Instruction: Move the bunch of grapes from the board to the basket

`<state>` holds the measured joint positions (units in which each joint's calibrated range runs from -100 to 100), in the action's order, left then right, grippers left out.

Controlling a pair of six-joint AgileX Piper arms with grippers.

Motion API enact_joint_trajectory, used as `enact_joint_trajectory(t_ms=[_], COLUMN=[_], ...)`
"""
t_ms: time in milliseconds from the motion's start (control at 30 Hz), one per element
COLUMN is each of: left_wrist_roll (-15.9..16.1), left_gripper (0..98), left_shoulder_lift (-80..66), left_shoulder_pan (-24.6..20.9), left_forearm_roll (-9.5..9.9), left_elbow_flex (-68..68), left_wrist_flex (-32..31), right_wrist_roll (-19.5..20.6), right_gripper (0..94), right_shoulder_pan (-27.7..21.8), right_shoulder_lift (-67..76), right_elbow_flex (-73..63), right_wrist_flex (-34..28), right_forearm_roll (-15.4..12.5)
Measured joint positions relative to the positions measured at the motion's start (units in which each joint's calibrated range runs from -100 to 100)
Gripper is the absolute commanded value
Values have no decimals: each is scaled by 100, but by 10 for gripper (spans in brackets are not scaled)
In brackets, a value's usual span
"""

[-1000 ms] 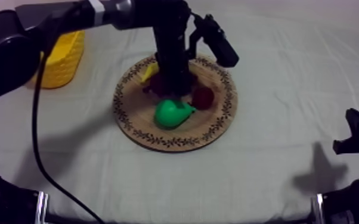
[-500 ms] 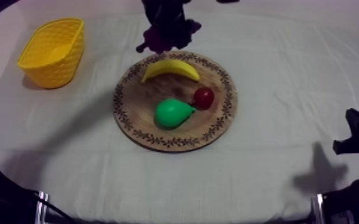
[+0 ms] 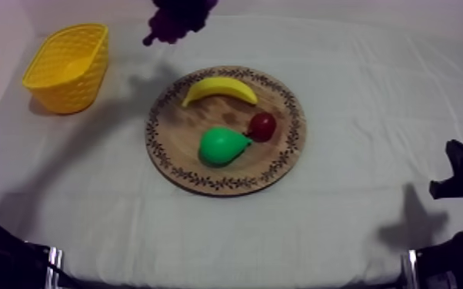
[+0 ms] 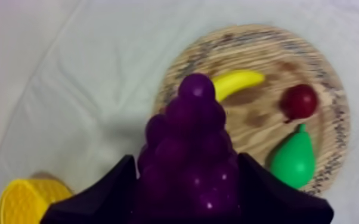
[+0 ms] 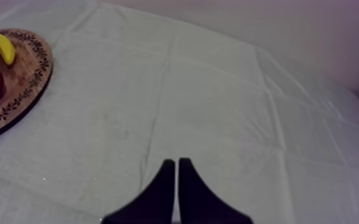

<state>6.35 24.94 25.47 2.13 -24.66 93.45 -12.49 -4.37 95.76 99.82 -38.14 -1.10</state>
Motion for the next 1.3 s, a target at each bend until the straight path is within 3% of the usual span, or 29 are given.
enact_joint_trajectory(t_ms=[600, 867, 1300], left_wrist_roll=[-201, -479, -690], left_gripper=[334, 310, 309], left_shoulder_lift=[-248, -179, 333], left_shoulder_pan=[-1655, -2340, -2733], left_forearm_roll=[-43, -49, -107], left_elbow_flex=[575, 688, 528], left_wrist_flex=[-373, -556, -578], right_wrist_roll=[0, 0, 0], right_gripper=[3, 3, 3], right_shoulder_pan=[0, 0, 0], right_shoulder_lift=[0, 0, 0], right_elbow_flex=[0, 0, 0], right_wrist_flex=[0, 0, 0], right_forearm_roll=[0, 0, 0])
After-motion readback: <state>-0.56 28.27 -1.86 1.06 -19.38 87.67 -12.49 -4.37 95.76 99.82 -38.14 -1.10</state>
